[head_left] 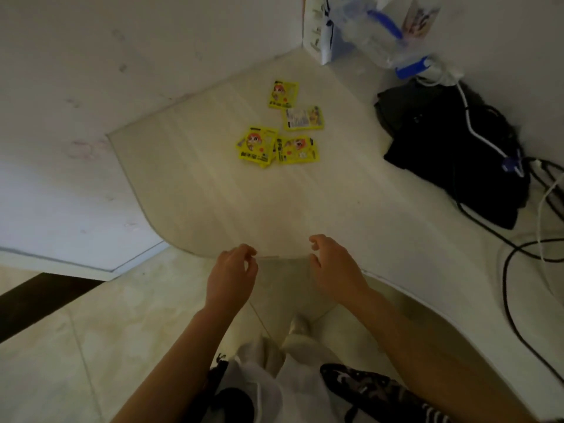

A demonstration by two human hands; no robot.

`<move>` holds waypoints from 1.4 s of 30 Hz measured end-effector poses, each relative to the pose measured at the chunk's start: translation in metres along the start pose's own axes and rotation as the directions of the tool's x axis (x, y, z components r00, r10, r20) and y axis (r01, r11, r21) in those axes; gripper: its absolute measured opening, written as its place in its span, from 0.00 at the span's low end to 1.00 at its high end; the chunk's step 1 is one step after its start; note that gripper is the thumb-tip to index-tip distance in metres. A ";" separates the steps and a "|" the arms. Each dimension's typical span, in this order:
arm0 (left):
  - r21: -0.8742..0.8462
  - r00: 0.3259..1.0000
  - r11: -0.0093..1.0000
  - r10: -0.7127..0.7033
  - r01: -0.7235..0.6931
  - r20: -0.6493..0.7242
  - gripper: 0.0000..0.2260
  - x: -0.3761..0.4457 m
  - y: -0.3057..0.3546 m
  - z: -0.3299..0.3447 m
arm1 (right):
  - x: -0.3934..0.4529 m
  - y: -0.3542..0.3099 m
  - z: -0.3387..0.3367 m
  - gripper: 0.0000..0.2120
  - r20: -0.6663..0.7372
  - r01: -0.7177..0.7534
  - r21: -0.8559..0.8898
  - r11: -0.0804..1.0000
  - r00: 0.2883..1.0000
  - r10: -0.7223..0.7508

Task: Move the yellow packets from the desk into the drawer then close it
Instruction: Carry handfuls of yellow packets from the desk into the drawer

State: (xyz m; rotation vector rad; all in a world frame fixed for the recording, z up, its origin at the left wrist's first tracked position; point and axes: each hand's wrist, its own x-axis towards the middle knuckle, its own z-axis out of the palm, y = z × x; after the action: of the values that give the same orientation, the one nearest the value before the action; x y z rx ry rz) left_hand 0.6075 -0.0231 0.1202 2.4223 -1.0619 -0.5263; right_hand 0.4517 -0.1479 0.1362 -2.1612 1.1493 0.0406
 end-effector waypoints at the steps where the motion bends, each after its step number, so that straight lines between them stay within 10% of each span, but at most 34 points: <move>1: -0.002 1.000 1.000 0.001 -0.001 0.007 0.09 0.012 0.003 -0.001 | 0.013 -0.001 -0.006 0.18 0.006 0.002 -0.009 1.000 1.000 -0.002; 23: -0.109 0.984 0.982 -0.141 0.153 0.111 0.13 0.307 0.025 -0.021 | 0.249 -0.032 -0.051 0.22 0.017 -0.139 0.021 0.990 0.990 0.139; 31: 0.166 0.977 0.968 -0.201 0.188 0.065 0.30 0.331 0.044 0.011 | 0.309 -0.029 -0.052 0.30 0.109 -0.093 -0.200 0.975 0.987 0.116; 42: -0.048 0.963 0.965 -0.254 0.259 0.093 0.15 0.321 -0.003 -0.012 | 0.298 -0.001 -0.058 0.20 0.012 -0.124 -0.227 0.966 0.991 0.130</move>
State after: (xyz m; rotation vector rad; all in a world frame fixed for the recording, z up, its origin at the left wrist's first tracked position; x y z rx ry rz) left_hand 0.8183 -0.2611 0.0756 2.5187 -0.7548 -0.7428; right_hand 0.6178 -0.3966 0.0841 -2.2714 1.3212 0.2695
